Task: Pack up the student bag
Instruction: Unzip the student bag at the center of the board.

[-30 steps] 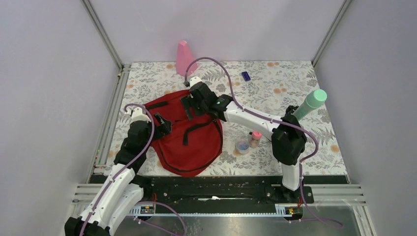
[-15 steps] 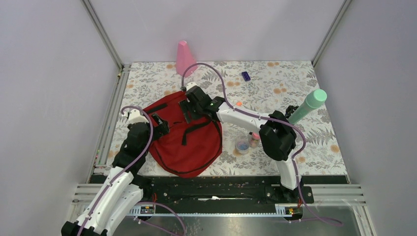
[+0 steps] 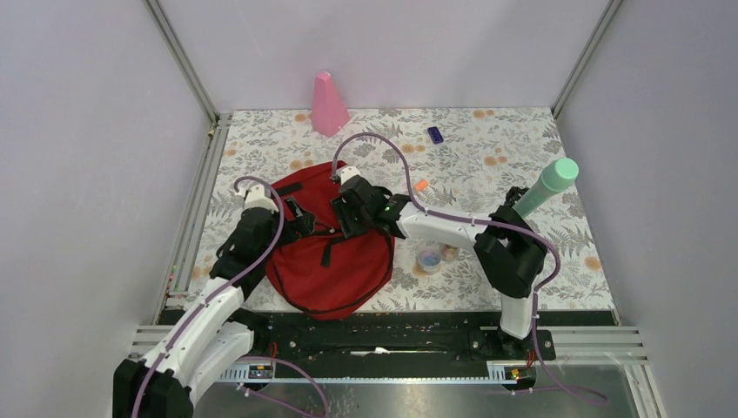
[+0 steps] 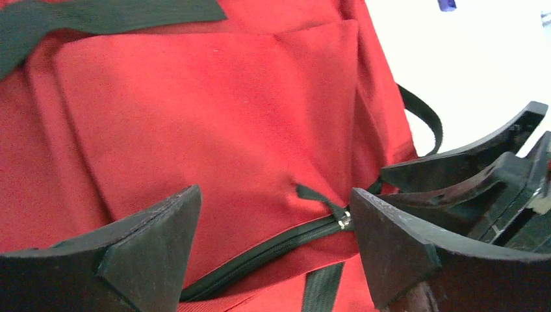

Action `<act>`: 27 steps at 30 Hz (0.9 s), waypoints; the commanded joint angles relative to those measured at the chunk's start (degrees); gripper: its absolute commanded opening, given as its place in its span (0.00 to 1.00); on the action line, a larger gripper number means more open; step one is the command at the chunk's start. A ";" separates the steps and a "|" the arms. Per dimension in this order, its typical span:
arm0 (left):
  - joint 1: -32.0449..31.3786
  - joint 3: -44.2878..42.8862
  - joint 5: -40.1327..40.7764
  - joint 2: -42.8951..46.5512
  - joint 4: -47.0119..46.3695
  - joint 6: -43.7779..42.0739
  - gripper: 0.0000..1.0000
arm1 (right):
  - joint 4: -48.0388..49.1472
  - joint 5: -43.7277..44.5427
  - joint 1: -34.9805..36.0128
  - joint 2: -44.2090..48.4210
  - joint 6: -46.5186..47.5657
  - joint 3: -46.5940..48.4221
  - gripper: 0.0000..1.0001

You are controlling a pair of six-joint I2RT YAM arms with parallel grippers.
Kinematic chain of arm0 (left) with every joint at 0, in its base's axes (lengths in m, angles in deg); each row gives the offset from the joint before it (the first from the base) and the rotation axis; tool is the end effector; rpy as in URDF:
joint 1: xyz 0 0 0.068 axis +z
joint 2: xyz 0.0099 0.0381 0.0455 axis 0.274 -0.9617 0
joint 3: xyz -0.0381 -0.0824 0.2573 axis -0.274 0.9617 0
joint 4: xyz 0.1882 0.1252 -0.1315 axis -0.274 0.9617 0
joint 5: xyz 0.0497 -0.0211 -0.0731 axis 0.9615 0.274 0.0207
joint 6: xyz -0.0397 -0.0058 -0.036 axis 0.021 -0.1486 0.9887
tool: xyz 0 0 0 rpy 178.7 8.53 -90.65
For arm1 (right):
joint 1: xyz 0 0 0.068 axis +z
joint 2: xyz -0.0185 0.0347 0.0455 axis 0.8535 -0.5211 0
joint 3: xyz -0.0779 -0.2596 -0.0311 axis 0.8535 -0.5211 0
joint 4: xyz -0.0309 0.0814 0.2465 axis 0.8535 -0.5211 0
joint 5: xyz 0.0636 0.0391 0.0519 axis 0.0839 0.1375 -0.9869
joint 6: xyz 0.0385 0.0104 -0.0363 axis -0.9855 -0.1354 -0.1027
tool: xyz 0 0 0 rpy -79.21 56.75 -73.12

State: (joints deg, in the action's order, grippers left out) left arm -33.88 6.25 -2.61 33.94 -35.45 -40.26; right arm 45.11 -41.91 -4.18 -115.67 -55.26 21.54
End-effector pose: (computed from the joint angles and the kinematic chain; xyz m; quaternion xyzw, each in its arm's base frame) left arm 0.1699 -0.0512 0.2301 -0.1393 0.8343 -0.1900 0.4984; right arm 0.2554 0.3479 0.2224 -0.2726 0.8613 0.1871 0.3857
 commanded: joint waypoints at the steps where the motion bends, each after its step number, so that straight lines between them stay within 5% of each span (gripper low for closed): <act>1: -0.55 -0.89 -7.82 -2.55 -9.10 1.34 0.87 | 2.25 1.03 1.52 4.08 -2.18 -4.01 0.60; 12: -0.64 2.08 -11.60 -10.00 -15.79 10.82 0.56 | 5.38 0.88 2.01 3.21 -4.14 -6.85 0.60; 27: -1.36 2.41 -7.17 -15.13 -16.43 15.70 0.36 | 5.65 0.74 2.65 2.82 -4.09 -6.83 0.57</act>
State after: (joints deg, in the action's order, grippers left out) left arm -34.97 8.10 -11.31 19.51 -48.08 -26.34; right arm 51.30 -40.91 -3.07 -113.11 -58.43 15.40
